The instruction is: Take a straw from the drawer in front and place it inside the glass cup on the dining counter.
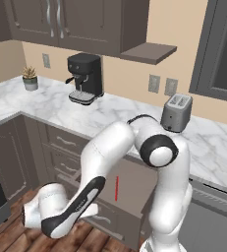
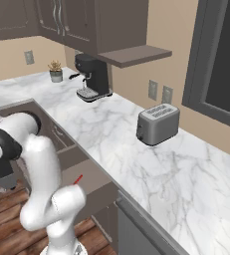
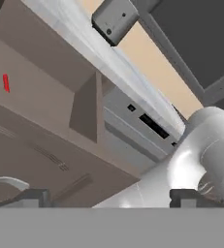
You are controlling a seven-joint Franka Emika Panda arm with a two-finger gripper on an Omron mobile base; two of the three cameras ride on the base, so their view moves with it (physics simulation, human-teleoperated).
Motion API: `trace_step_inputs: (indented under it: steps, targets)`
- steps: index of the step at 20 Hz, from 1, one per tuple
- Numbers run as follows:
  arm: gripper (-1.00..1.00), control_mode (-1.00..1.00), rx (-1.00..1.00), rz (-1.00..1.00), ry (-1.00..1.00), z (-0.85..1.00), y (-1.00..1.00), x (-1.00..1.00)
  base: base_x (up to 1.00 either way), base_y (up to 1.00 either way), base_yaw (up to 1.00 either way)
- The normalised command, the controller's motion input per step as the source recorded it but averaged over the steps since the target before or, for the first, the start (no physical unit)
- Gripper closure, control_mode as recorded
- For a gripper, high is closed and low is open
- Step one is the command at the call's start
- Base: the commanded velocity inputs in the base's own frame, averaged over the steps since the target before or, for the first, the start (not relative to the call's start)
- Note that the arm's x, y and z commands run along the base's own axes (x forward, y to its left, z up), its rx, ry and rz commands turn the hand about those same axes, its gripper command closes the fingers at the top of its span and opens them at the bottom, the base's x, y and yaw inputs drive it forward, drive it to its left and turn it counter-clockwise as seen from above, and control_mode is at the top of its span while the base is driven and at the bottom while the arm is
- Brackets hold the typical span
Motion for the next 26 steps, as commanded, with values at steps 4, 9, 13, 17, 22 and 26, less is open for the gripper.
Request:
trace_step_inputs:
  steps: [4,9,13,17,22,26]
  targets:
    - [-1.0,-1.0,0.3,0.11,-0.13,1.0,-0.27,0.12,0.0,0.0,0.0]
    - [-1.0,-1.0,0.32,0.02,0.06,1.0,-0.48,0.64,0.0,0.0,0.0]
    - [-1.0,-1.0,0.33,0.0,0.25,0.99,-0.64,0.85,0.0,0.0,0.0]
    - [-1.0,-1.0,0.28,0.0,0.19,0.58,-0.77,0.78,0.0,0.0,0.0]
    - [-1.0,-1.0,0.25,0.0,0.05,-0.02,-0.5,0.77,0.0,0.0,0.0]
    - [-1.0,-1.0,0.21,0.01,0.08,-0.31,-0.17,0.77,0.0,0.0,0.0]
